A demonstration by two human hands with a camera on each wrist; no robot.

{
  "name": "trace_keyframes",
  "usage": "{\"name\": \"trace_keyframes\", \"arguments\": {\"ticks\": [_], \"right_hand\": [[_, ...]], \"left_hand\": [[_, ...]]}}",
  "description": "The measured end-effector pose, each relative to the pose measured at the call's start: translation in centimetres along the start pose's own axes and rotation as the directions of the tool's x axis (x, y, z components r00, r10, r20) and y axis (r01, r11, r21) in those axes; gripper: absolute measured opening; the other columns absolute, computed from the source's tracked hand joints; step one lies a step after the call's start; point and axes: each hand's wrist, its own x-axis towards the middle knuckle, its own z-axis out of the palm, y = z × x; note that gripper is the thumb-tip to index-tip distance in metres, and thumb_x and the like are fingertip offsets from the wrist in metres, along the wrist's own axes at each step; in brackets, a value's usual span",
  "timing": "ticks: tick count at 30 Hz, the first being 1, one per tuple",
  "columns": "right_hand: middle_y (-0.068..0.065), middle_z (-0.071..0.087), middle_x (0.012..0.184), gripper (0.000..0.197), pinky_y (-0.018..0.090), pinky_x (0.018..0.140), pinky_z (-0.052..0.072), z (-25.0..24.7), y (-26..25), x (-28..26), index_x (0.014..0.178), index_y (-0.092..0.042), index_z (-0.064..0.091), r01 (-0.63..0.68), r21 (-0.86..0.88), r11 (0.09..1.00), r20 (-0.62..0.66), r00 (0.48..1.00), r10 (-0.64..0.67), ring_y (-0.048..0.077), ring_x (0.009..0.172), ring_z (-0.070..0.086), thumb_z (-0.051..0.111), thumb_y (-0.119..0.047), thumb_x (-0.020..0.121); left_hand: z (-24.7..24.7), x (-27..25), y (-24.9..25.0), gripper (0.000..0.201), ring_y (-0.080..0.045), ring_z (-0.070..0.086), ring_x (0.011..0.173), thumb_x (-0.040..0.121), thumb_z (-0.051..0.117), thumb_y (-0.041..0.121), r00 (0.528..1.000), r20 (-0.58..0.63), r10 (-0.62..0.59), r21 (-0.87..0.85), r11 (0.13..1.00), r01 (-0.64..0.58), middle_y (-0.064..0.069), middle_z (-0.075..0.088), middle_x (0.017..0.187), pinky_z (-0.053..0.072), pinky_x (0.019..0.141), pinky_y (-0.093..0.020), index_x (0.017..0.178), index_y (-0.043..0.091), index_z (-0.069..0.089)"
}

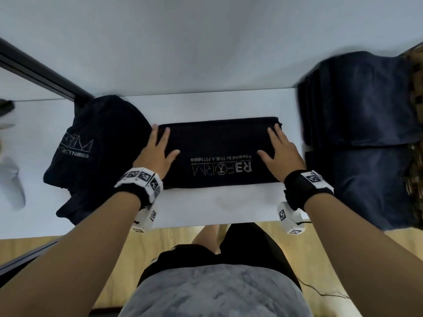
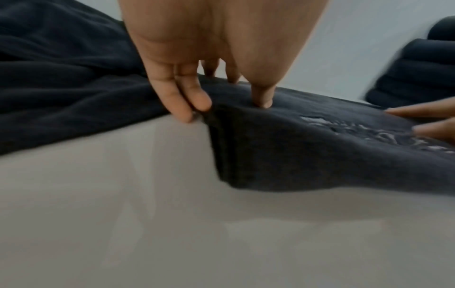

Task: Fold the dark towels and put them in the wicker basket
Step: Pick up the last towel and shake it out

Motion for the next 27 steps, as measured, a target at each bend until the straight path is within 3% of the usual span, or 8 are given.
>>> {"name": "trace_keyframes", "arguments": {"ticks": [4,7,11,14,16,19,22,27], "right_hand": [[-0.011,0.002,0.164,0.073,0.038,0.112,0.032,0.1,0.3,-0.5,0.156,-0.025,0.017,-0.006,0.056,0.998,0.035,0.999,0.004,0.035,0.135,0.038,0.057,-0.039,0.096],[-0.008,-0.001,0.165,0.078,0.038,0.112,0.032,0.5,-0.3,-1.5,0.156,-0.023,0.015,-0.016,0.057,0.998,0.072,0.997,0.012,0.035,0.134,0.039,0.06,-0.037,0.095],[-0.006,-0.004,0.165,0.081,0.036,0.109,0.035,1.3,-0.5,-3.7,0.157,-0.022,0.013,-0.01,0.027,1.0,0.106,0.994,0.007,0.034,0.131,0.042,0.061,-0.037,0.094],[-0.006,-0.006,0.165,0.081,0.035,0.108,0.036,2.1,-1.0,-5.1,0.157,-0.023,0.012,0.002,0.027,1.0,0.122,0.992,-0.006,0.033,0.13,0.042,0.061,-0.038,0.094],[-0.006,-0.008,0.164,0.081,0.035,0.107,0.038,2.6,-1.7,-5.7,0.157,-0.024,0.01,0.022,0.032,0.999,0.141,0.99,-0.027,0.031,0.131,0.042,0.06,-0.039,0.094],[-0.006,-0.01,0.164,0.077,0.034,0.105,0.041,3.4,-3.3,-6.2,0.157,-0.024,0.012,0.066,0.073,0.995,0.158,0.984,-0.076,0.028,0.133,0.042,0.058,-0.035,0.096],[-0.006,-0.008,0.164,0.068,0.031,0.104,0.042,4.1,-4.9,-6.4,0.156,-0.023,0.019,0.116,0.179,0.977,0.183,0.972,-0.149,0.024,0.135,0.043,0.056,-0.026,0.099],[-0.005,0.004,0.165,0.064,0.015,0.106,0.026,4.4,-5.8,-6.6,0.154,-0.019,0.026,0.132,0.324,0.937,0.22,0.952,-0.21,0.018,0.144,0.031,0.054,-0.009,0.098]], "left_hand": [[0.1,-1.6,-0.2,0.064,-0.032,0.041,0.132,0.095,0.059,0.033,0.984,-0.168,-0.061,-0.146,0.989,0.037,-0.011,0.03,0.155,0.035,0.108,-0.037,0.151,0.017,0.031],[1.1,-3.1,1.4,0.061,-0.027,0.054,0.112,0.083,0.074,0.022,0.932,-0.212,-0.292,-0.424,0.887,0.182,-0.016,0.046,0.132,0.04,0.087,-0.026,0.135,0.009,0.045],[1.6,-4.3,2.2,0.055,-0.021,0.062,0.084,0.073,0.077,0.023,0.84,-0.008,-0.543,-0.58,0.687,0.438,-0.005,0.062,0.101,0.041,0.06,-0.021,0.118,0.005,0.052],[0.6,-4.9,2.0,0.033,-0.009,0.051,0.06,0.075,0.075,0.026,0.866,0.113,-0.488,-0.491,0.73,0.475,0.004,0.059,0.081,0.034,0.047,-0.019,0.102,0.015,0.059],[-0.3,-5.4,2.5,0.03,-0.013,0.053,0.068,0.077,0.073,0.026,0.885,0.078,-0.46,-0.441,0.78,0.444,0.0,0.06,0.09,0.039,0.057,-0.022,0.101,0.015,0.059],[-1.0,-6.9,4.4,0.043,-0.017,0.051,0.085,0.08,0.068,0.022,0.91,-0.042,-0.412,-0.442,0.825,0.353,0.001,0.055,0.097,0.039,0.074,-0.026,0.118,0.01,0.053],[-0.6,-8.7,7.5,0.047,-0.015,0.052,0.075,0.086,0.059,0.019,0.949,-0.042,-0.312,-0.455,0.852,0.259,0.002,0.055,0.091,0.039,0.065,-0.022,0.129,0.012,0.041],[1.9,-9.8,13.0,0.048,-0.031,0.063,0.097,0.093,0.052,0.018,0.985,-0.074,-0.156,-0.394,0.912,0.114,-0.014,0.062,0.11,0.047,0.072,-0.033,0.137,0.008,0.034]]}}
